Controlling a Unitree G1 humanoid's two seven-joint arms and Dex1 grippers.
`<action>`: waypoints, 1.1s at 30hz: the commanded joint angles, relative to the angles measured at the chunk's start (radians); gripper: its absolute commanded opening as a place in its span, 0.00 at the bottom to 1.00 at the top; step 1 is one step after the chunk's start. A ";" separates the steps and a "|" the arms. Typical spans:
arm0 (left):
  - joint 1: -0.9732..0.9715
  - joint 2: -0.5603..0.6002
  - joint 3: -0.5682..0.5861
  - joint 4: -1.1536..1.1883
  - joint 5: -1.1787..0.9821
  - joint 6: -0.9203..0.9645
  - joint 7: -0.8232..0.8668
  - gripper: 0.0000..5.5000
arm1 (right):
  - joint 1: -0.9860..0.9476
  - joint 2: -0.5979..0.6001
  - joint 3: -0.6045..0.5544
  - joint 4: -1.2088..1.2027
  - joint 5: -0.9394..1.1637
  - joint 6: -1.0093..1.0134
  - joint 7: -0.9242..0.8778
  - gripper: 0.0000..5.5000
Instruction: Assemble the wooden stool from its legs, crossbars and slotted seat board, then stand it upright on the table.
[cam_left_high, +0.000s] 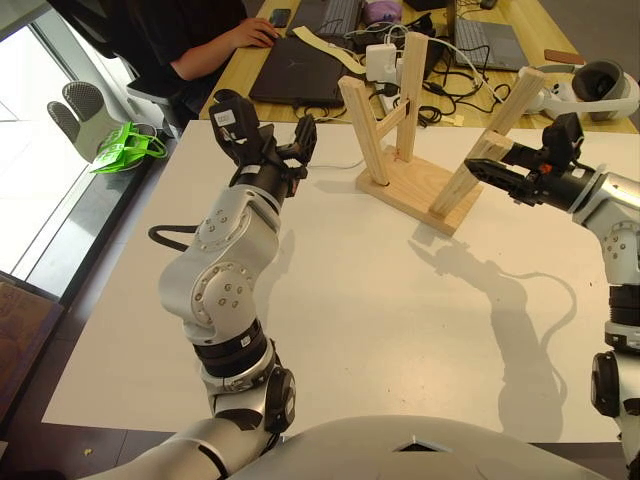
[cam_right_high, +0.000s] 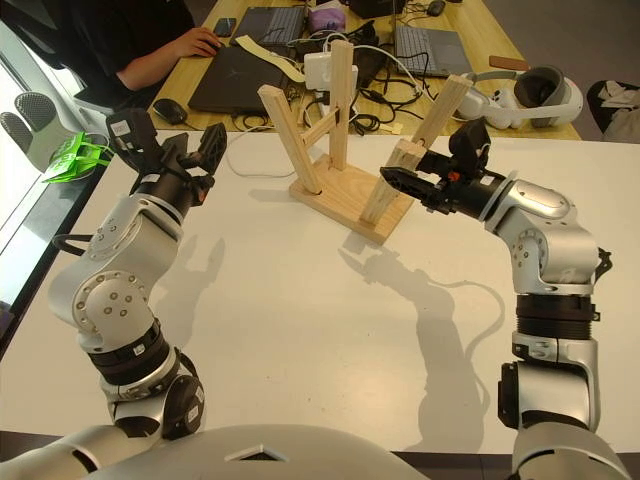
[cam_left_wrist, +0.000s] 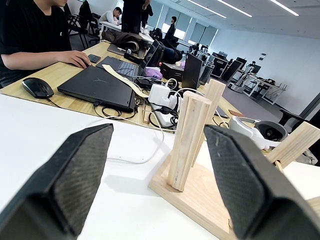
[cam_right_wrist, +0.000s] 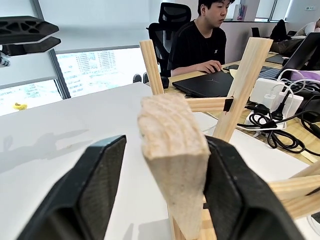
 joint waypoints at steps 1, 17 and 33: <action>-0.016 0.003 0.005 0.007 0.008 0.004 -0.001 0.62 | 0.000 -0.006 0.005 0.006 -0.004 0.056 -0.034 0.32; -0.032 0.023 0.011 0.010 0.011 0.007 -0.013 0.62 | -0.060 0.110 -0.187 0.059 0.145 0.443 -0.391 0.22; -0.043 0.056 0.016 0.011 0.015 0.018 -0.019 0.62 | -0.078 0.204 -0.533 0.218 0.223 0.589 -0.883 0.22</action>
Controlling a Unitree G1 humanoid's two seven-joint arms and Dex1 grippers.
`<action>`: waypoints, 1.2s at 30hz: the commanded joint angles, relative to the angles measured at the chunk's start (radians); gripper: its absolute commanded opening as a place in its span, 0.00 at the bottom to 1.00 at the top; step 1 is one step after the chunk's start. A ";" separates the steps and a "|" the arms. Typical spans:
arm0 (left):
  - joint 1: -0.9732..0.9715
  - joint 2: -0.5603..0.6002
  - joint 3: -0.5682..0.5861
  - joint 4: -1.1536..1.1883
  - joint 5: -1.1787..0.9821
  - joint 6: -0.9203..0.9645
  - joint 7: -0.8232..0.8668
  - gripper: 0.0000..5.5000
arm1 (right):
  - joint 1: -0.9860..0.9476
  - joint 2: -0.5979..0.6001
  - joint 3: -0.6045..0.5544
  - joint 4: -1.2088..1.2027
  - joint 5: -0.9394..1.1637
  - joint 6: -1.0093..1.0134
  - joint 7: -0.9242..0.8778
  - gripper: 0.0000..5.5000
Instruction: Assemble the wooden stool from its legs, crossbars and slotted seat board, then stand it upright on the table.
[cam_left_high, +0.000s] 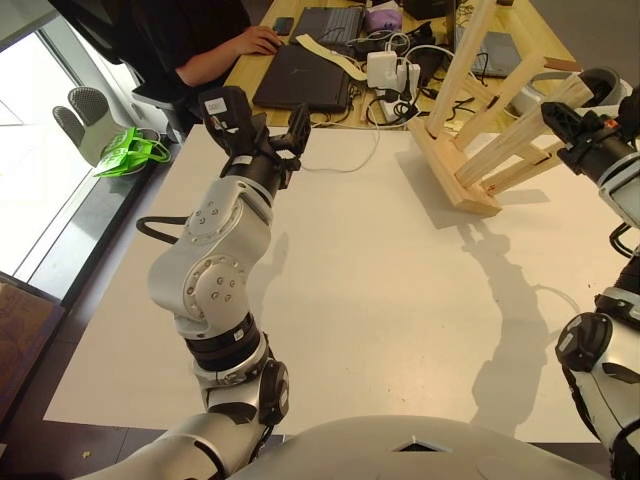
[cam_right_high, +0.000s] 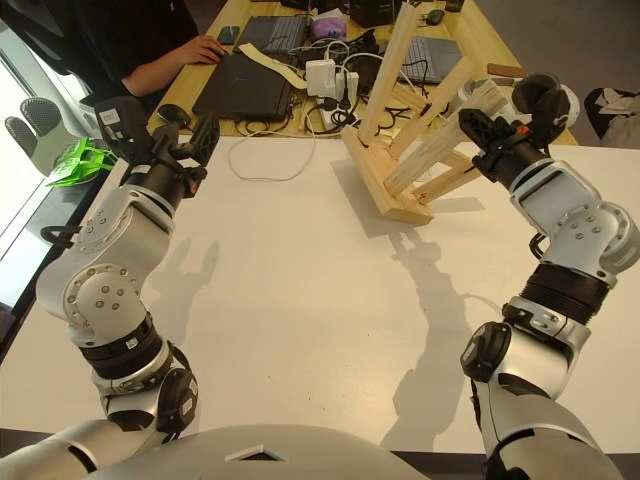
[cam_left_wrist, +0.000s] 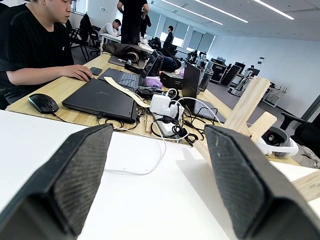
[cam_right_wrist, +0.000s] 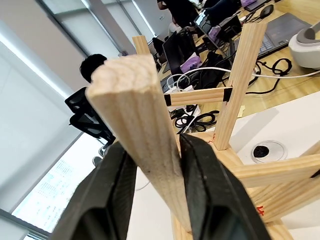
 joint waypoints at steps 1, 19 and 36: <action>-0.010 0.011 0.004 0.000 0.013 0.017 0.003 0.62 | 0.086 0.051 -0.071 0.121 -0.043 0.102 -0.195 0.21; -0.011 0.021 0.000 -0.005 0.029 0.022 -0.003 0.62 | 0.137 0.413 -0.327 -0.213 0.211 0.113 -0.817 0.19; -0.005 0.027 -0.028 0.006 0.059 0.006 -0.027 0.62 | 0.319 0.624 -0.113 -0.536 0.377 -0.230 -0.988 0.56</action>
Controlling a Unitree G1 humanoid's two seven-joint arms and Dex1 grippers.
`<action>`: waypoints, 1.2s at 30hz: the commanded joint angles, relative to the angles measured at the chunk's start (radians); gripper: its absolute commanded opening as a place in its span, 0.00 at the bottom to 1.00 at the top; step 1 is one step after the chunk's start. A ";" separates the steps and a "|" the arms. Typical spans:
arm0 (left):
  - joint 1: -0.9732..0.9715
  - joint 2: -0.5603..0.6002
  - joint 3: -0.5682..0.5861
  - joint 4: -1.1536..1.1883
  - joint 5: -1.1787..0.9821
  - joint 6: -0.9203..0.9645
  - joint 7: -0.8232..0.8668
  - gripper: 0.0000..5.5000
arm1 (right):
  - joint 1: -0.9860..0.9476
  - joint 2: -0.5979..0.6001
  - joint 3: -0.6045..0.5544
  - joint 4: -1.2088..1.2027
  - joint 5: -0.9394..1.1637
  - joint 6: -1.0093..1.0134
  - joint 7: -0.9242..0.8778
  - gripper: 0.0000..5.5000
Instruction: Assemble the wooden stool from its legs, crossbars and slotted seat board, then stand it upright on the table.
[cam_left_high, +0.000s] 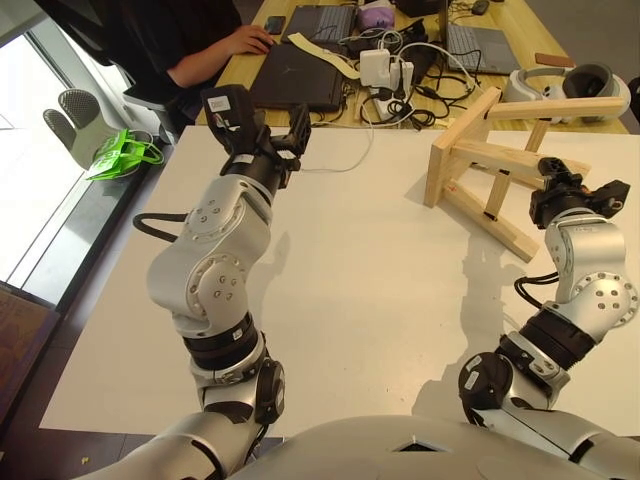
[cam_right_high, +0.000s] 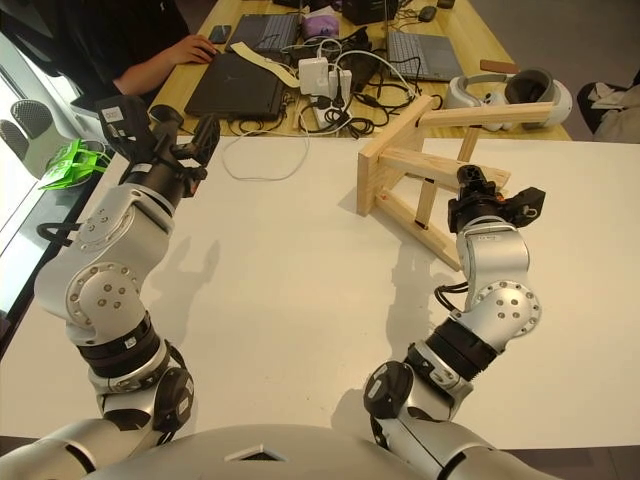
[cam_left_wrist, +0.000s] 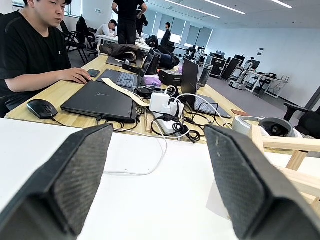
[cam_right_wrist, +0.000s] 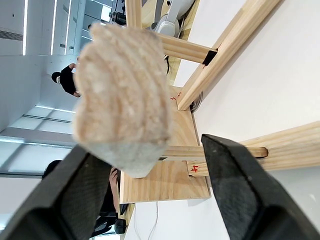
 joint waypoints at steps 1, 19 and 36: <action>0.001 0.003 -0.003 0.005 0.012 0.001 -0.007 0.62 | 0.127 0.038 0.079 -0.057 0.022 0.025 -0.065 0.56; 0.004 -0.002 0.003 0.006 0.028 -0.009 -0.019 0.62 | 0.188 -0.297 0.532 -0.172 0.789 0.194 0.241 0.56; -0.001 -0.013 -0.010 0.025 0.040 -0.012 -0.033 0.62 | -0.250 -0.748 0.549 0.466 -0.064 -0.061 0.859 0.56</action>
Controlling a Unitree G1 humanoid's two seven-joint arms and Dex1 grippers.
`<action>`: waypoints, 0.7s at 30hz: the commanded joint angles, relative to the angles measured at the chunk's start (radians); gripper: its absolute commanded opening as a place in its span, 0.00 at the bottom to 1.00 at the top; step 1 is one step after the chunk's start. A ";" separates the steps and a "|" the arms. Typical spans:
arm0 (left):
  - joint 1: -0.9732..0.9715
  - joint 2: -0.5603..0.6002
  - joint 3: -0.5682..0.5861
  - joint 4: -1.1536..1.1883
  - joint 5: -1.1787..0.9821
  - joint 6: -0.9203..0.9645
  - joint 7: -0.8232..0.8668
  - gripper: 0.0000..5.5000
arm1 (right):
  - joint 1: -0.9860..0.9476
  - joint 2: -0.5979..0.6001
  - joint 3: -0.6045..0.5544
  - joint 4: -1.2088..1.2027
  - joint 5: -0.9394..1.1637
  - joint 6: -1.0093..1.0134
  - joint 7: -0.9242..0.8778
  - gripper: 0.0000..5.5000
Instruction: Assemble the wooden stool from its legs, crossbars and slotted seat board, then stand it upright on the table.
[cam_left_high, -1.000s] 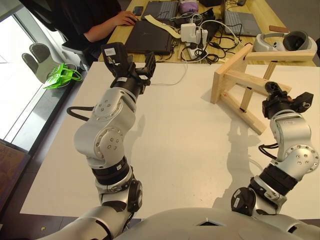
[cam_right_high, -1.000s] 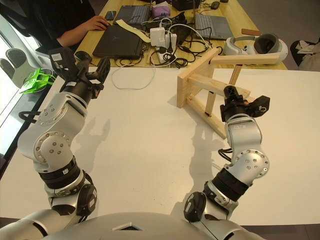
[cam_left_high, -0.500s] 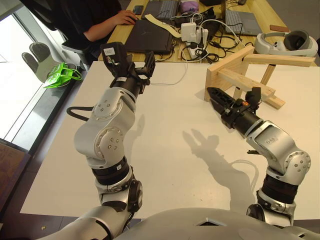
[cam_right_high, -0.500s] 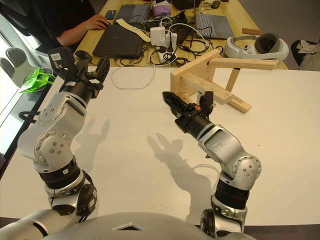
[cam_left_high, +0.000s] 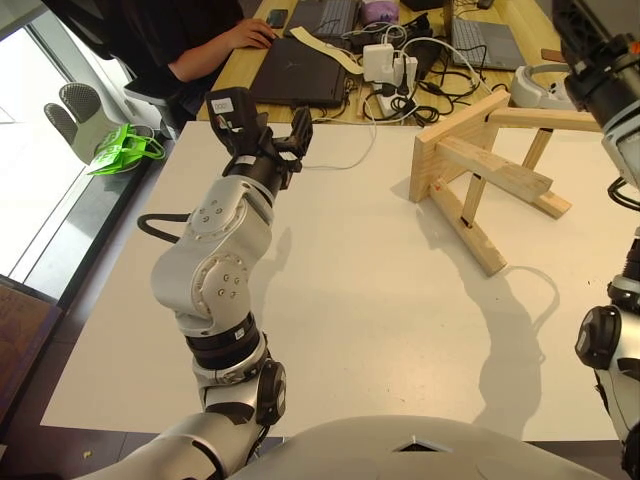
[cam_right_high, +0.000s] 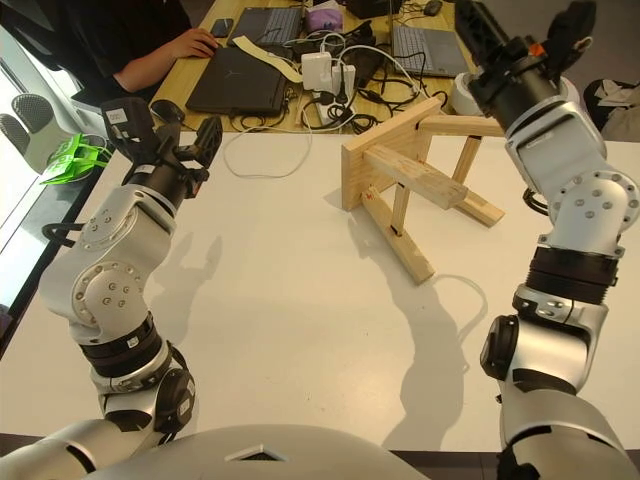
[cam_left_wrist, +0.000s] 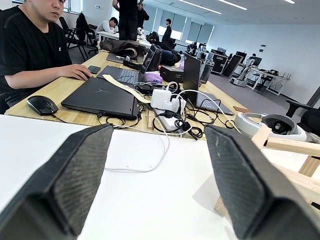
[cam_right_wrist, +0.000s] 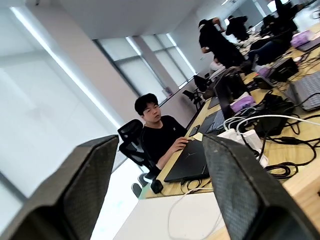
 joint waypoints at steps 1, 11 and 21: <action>-0.005 -0.004 -0.009 0.011 0.011 -0.001 0.000 0.62 | 0.020 -0.071 0.074 0.094 -0.233 -0.015 0.067 0.56; 0.000 0.002 -0.008 0.010 0.010 -0.002 -0.008 0.62 | 0.068 -0.107 0.238 0.192 -0.465 0.220 0.387 0.56; -0.003 0.000 -0.008 0.010 0.013 -0.003 -0.005 0.62 | -0.051 0.061 0.010 -0.090 -0.107 0.405 0.446 0.56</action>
